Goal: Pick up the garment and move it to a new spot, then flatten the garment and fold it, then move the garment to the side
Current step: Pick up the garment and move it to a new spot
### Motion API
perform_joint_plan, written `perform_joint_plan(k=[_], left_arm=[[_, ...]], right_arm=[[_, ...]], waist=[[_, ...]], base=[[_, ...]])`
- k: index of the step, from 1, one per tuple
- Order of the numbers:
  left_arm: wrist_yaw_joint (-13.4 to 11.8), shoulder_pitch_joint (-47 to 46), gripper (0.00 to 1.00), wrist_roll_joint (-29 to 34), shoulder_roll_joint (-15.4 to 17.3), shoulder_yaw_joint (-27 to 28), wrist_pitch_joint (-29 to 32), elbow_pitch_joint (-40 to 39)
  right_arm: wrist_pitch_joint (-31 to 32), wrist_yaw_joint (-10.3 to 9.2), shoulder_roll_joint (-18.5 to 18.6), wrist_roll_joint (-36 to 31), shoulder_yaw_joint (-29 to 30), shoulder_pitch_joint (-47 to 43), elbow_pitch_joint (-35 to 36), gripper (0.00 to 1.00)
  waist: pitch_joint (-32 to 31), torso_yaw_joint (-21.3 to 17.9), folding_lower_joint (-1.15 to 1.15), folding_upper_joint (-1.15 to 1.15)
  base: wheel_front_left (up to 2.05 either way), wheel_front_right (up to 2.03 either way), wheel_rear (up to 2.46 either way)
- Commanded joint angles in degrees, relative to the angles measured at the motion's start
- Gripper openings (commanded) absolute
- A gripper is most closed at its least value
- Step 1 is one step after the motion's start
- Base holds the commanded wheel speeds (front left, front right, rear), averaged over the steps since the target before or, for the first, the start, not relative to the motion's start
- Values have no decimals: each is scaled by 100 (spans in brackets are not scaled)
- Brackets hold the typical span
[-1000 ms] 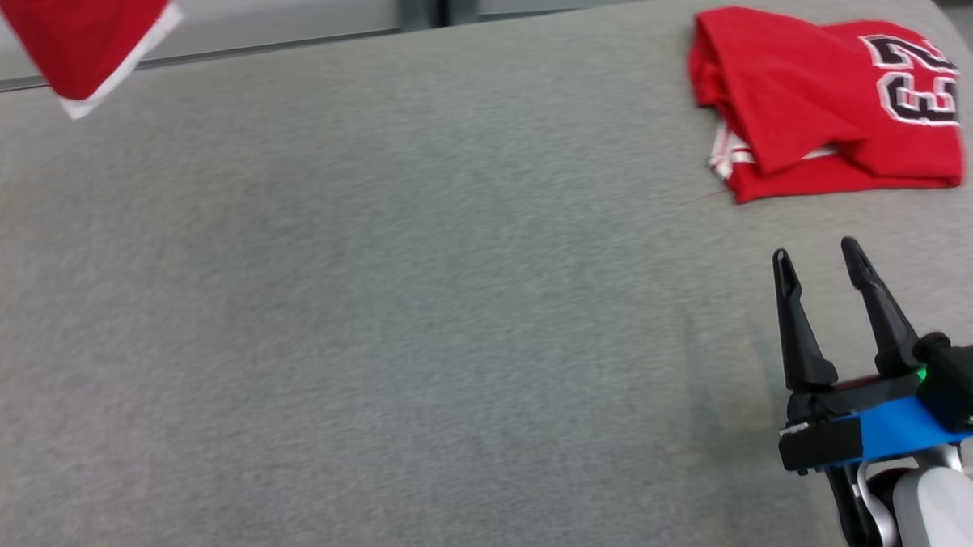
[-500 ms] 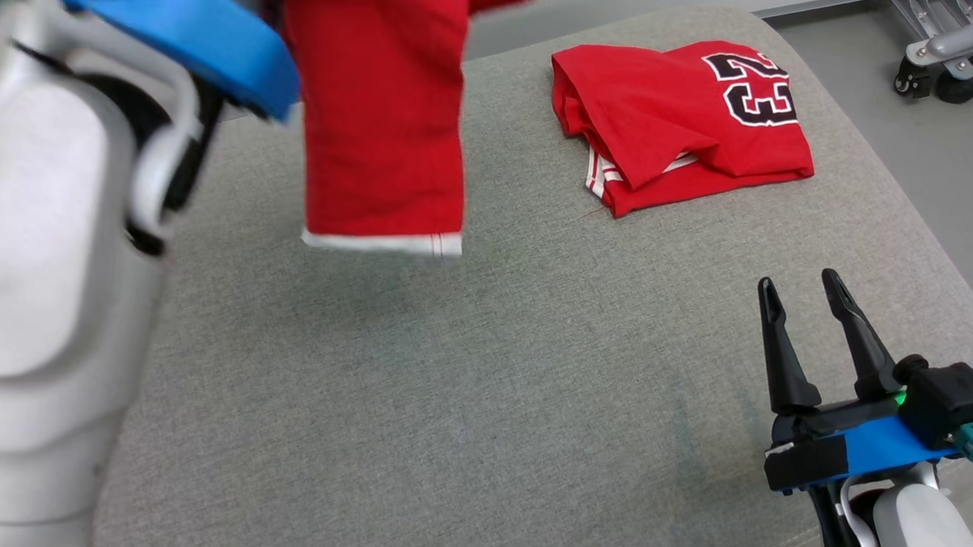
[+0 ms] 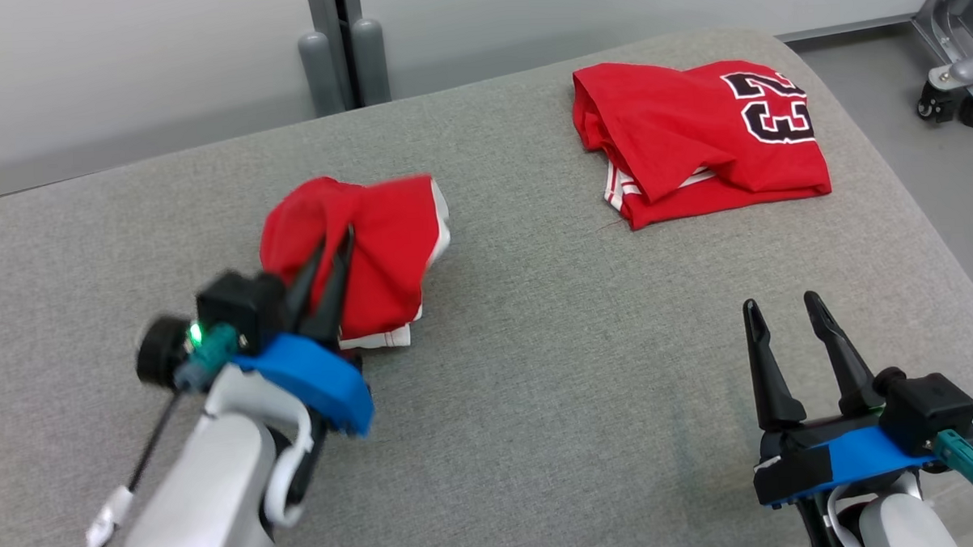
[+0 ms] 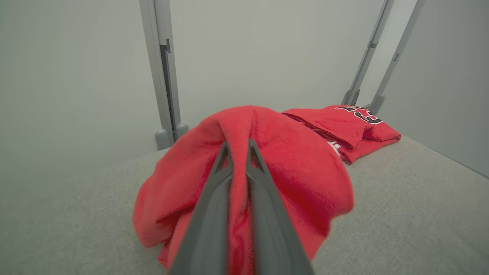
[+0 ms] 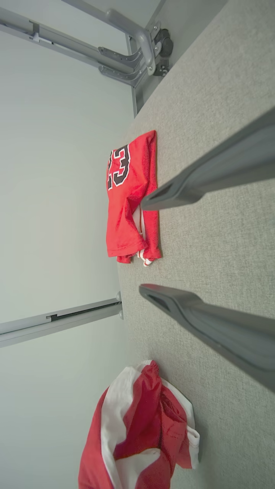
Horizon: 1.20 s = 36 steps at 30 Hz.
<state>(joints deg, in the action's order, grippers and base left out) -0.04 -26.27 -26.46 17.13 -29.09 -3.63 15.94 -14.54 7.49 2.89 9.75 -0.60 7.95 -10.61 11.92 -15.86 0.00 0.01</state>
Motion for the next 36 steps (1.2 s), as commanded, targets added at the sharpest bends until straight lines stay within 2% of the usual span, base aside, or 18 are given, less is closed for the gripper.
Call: perform_joint_plan(k=[1, 4, 5, 7, 10, 15, 21, 26, 33, 36], left_arm=[[-10, 146, 0, -32, -55, -65, -59, 61], [44, 470, 0, -66, -182, -224, -180, 243], [49, 550, 30, -38, -218, -284, -221, 321], [17, 640, 100, 32, -253, -381, -313, 428], [-59, 672, 100, 58, -367, -354, -644, 479], [-223, 732, 100, 41, -274, -18, -1032, 368], [-542, 1094, 100, 162, 0, 625, -1155, -15], [-778, 1628, 100, 497, 52, 1257, -1156, -608], [-847, 2334, 100, 664, 6, 1920, -1159, -949], [-793, 2642, 100, 737, -22, 2204, -1160, -1061]], right_arm=[[-42, 2, 4, 12, 8, -39, -35, 100], [-40, 2, 5, -10, 4, -62, -123, 100], [-44, 2, 4, -13, 2, -72, -156, 100], [-47, 2, 2, -11, -35, -99, -217, 100], [-52, 2, 5, -10, -84, -154, -289, 100], [-57, 2, 5, -8, -92, -268, -359, 100], [-62, 2, 7, -16, -38, -368, -376, 100], [-64, 2, 6, -35, 25, -445, -394, 100], [-64, 2, 6, -53, 115, -493, -411, 100], [-66, 2, 5, -63, 179, -542, -413, 100]], waist=[[-12, 24, 0, -1], [-68, 81, 0, -1], [-97, 109, 0, -1], [-161, 164, 0, -1], [-266, 286, 0, -1], [-429, 572, 0, -1], [-610, 965, 0, -1], [-728, 1305, 0, -1], [-827, 1594, 0, -1], [-871, 1699, 0, -1]], base=[[0, 0, 0], [0, 0, 0], [0, 0, 0], [0, 0, 0], [0, 0, 0], [0, 0, 0], [0, 0, 0], [0, 0, 0], [0, 0, 0], [0, 0, 0]])
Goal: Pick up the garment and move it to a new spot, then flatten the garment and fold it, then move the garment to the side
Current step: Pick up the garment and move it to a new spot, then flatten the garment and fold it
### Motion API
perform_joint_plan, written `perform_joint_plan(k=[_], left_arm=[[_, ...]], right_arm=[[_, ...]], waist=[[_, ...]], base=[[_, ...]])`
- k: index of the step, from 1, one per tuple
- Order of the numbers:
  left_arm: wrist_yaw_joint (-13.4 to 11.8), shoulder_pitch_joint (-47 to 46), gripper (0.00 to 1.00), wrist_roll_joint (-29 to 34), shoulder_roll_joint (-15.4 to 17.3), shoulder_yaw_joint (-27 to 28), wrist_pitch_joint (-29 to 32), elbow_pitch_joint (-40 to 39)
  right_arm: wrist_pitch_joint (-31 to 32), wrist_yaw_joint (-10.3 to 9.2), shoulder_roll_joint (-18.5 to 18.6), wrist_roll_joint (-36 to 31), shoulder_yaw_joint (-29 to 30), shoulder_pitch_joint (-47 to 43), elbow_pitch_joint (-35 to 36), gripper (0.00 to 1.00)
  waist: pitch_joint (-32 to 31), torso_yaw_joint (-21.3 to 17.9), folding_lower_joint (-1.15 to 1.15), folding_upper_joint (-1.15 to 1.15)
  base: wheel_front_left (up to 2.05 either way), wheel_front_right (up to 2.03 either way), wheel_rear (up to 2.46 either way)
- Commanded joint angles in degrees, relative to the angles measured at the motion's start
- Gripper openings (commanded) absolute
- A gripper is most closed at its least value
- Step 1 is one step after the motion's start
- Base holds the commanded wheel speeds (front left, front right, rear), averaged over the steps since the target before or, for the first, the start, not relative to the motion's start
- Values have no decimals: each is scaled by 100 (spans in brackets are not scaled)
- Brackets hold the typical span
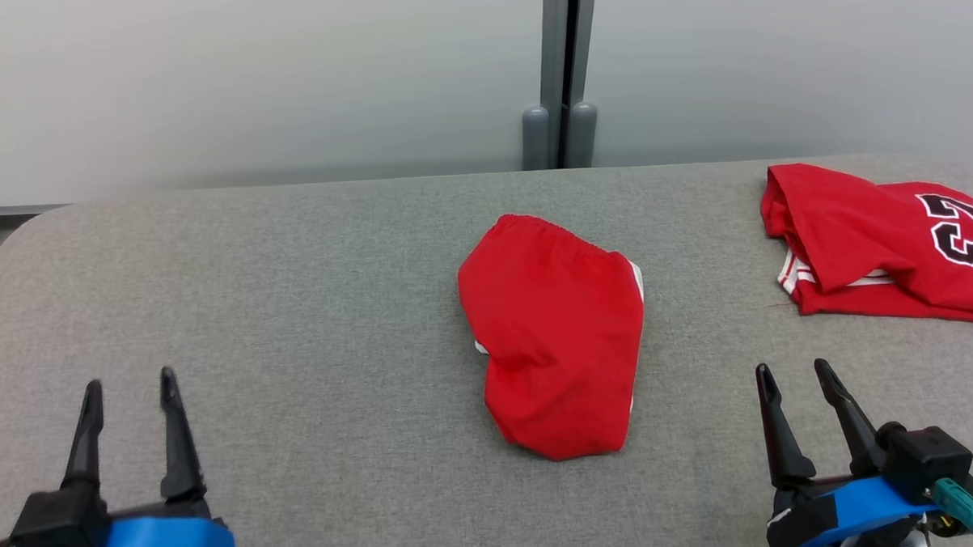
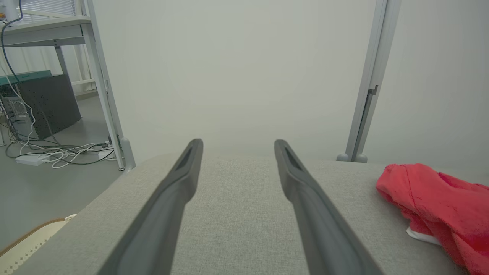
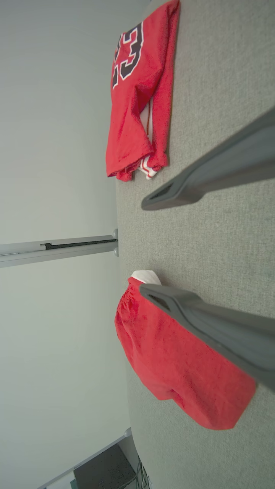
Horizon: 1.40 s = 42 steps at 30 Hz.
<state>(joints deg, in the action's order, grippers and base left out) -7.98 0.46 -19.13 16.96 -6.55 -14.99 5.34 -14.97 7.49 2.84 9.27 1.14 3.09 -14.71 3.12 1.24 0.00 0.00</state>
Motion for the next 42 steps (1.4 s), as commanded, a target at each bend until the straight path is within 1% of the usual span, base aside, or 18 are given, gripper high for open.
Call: perform_joint_plan(k=[1, 4, 8, 12, 16, 25, 34, 37, 42], left_arm=[[28, 72, 100, 24, -20, 30, -24, -27], [107, 315, 100, 100, -100, 190, -24, -30], [225, 507, 100, 242, -207, 237, -24, 86], [288, 588, 100, 369, -297, 268, -24, 182], [439, 585, 100, 385, -367, 238, -25, 337], [530, 501, 100, 495, -468, 306, -25, 453], [639, 463, 100, 559, -486, 406, -25, 498], [617, 483, 100, 604, -525, 401, -25, 474], [679, 486, 100, 606, -530, 461, -25, 515]], right_arm=[[-23, 2, 12, -15, 21, -73, -4, 100], [-22, 2, 11, -13, 55, -124, 2, 100], [-14, 2, 12, 23, 82, -174, -3, 100], [54, 2, 12, 48, 89, -265, -31, 100], [119, 2, 12, 59, 85, -320, -43, 100], [167, 2, 12, 53, 62, -366, -21, 100], [193, 2, 12, 63, 69, -401, -34, 100], [192, 2, 12, 65, 61, -401, -45, 100], [185, 2, 12, 73, 64, -418, -55, 100]], waist=[[-2, 13, 0, 0], [-33, 75, 0, 0], [-73, 125, 0, 0], [-141, 144, 0, 0], [-182, 139, 0, 0], [-229, 51, 0, 0], [-268, 12, 0, 0], [-277, 2, 0, 0], [-293, -3, 0, 0]], base=[[0, 0, 0], [0, 0, 0], [0, 0, 0], [0, 0, 0], [0, 0, 0], [0, 0, 0], [0, 0, 0], [0, 0, 0], [0, 0, 0]])
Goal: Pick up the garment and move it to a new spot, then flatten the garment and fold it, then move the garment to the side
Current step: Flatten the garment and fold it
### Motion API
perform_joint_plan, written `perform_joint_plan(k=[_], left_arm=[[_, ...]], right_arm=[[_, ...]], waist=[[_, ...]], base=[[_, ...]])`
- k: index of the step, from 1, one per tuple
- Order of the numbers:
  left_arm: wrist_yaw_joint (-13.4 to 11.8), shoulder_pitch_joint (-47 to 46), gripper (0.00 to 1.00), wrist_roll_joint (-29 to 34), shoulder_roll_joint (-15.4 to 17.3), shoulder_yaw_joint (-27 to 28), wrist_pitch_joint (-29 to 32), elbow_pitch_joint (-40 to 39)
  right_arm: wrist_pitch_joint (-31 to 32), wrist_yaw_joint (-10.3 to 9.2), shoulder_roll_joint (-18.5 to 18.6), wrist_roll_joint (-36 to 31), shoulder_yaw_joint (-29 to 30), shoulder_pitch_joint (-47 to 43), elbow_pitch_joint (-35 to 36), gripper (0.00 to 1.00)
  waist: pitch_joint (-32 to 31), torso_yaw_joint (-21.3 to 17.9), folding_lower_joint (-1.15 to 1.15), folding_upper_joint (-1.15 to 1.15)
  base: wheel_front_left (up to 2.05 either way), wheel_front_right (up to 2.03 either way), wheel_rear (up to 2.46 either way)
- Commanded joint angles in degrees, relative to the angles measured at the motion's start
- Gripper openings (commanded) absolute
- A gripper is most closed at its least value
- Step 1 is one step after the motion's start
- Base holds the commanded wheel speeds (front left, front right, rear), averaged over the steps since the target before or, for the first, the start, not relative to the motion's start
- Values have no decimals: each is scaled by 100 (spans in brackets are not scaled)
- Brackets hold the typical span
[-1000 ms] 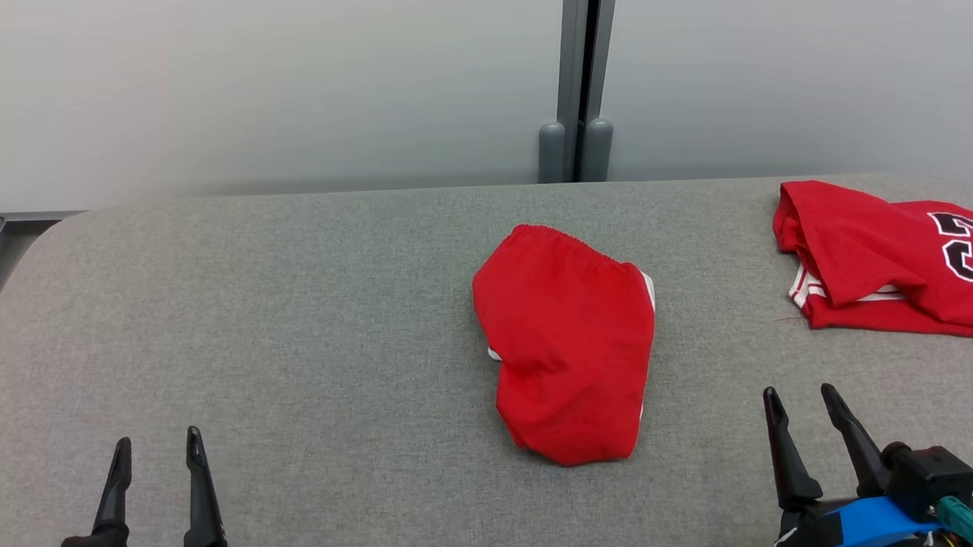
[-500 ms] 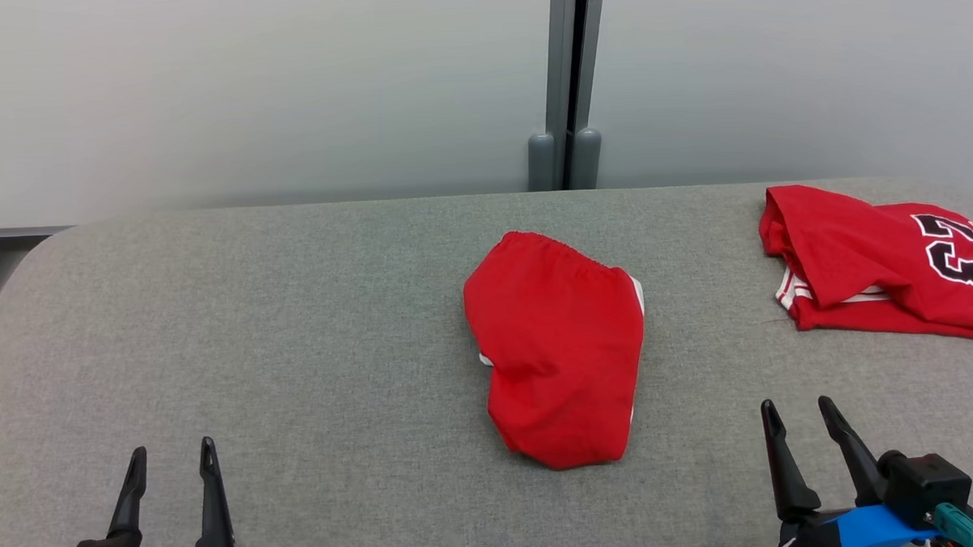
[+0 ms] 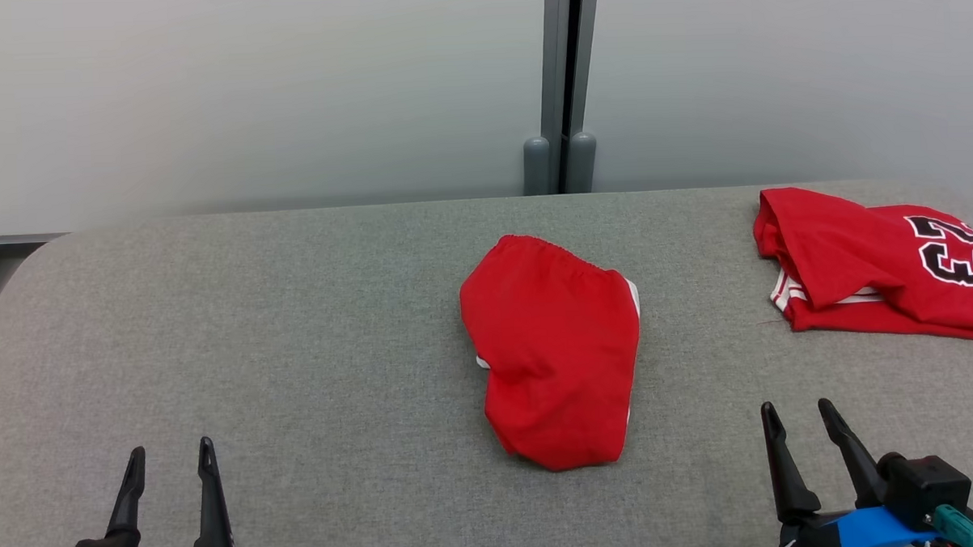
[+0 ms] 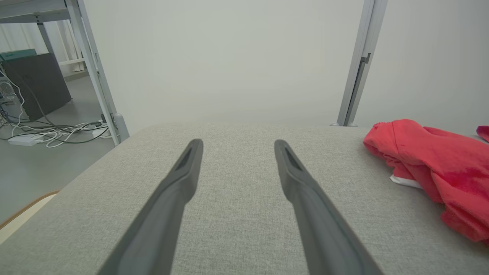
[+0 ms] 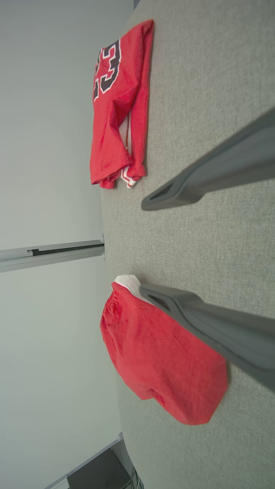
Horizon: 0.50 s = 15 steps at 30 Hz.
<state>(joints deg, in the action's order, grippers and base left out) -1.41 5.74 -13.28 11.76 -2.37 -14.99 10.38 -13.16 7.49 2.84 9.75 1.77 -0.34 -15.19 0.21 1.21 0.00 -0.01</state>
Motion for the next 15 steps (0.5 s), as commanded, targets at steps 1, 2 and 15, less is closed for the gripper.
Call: perform_joint_plan(k=[1, 2, 15], left_arm=[[33, -47, 100, 24, -16, 51, -25, 20], [37, -52, 100, 32, -20, 55, -25, 24], [26, -10, 100, 67, -81, 79, -25, -25]], right_arm=[[4, 2, 12, 25, -1, -76, -8, 100], [5, 2, 12, 25, -2, -79, -10, 100], [8, 2, 12, -4, -7, 52, -30, 100]], waist=[[-4, 1, 0, 1], [-6, 2, 0, 1], [-20, 13, 0, 1]], base=[[0, 0, 0], [0, 0, 0], [0, 0, 0]])
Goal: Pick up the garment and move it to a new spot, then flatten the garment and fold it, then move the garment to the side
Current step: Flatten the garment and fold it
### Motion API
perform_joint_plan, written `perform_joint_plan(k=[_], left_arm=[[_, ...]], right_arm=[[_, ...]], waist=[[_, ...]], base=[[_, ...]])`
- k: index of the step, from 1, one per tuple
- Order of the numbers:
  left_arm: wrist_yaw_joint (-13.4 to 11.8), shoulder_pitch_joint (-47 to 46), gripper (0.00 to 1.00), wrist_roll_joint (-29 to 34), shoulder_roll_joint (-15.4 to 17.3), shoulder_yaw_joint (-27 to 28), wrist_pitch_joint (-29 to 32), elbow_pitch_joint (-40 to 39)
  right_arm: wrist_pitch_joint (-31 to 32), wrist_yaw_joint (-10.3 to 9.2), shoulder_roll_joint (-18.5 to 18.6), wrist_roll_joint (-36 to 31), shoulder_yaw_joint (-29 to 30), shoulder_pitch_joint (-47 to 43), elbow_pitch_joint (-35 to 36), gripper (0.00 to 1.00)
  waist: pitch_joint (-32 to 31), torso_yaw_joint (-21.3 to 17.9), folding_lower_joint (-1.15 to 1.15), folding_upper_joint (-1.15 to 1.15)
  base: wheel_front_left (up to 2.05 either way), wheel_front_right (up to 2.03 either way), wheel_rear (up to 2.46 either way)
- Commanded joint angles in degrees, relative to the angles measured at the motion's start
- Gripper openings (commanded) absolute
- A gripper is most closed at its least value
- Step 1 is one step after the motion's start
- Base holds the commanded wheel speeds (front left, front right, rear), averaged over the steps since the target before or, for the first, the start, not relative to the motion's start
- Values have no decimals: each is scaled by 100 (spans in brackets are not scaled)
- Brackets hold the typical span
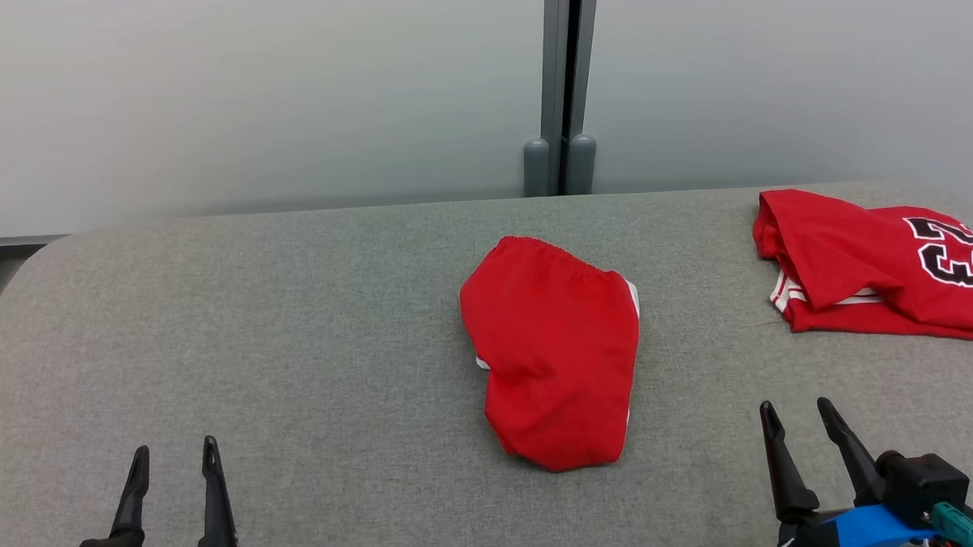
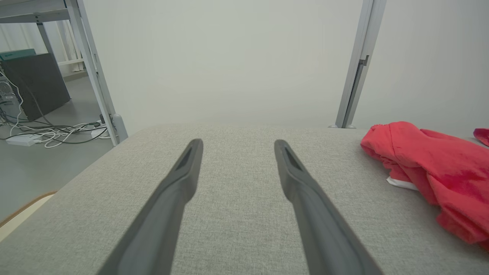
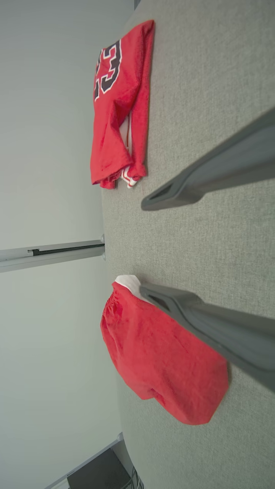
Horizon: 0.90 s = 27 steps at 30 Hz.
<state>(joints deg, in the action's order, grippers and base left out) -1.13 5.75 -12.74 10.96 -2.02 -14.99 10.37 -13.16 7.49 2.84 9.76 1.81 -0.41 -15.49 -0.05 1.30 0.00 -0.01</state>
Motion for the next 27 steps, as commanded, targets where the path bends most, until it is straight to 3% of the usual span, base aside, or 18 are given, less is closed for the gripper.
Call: perform_joint_plan(k=[1, 14, 27], left_arm=[[-1, -21, 100, 9, -3, 46, -25, -23], [-7, -435, 100, -53, -46, 11, -24, -26], [-85, -1097, 100, -28, -157, -233, 362, -127]], right_arm=[[20, 2, 12, -40, -22, 118, -1, 100], [580, 2, 311, -378, -464, 2039, -461, 100], [1244, 2, 822, -210, -1121, 4200, -2792, 100]], waist=[[15, 8, 0, 1], [487, 214, 0, 1], [1272, 727, 0, 1]], base=[[0, 0, 0], [0, 0, 0], [0, 0, 0]])
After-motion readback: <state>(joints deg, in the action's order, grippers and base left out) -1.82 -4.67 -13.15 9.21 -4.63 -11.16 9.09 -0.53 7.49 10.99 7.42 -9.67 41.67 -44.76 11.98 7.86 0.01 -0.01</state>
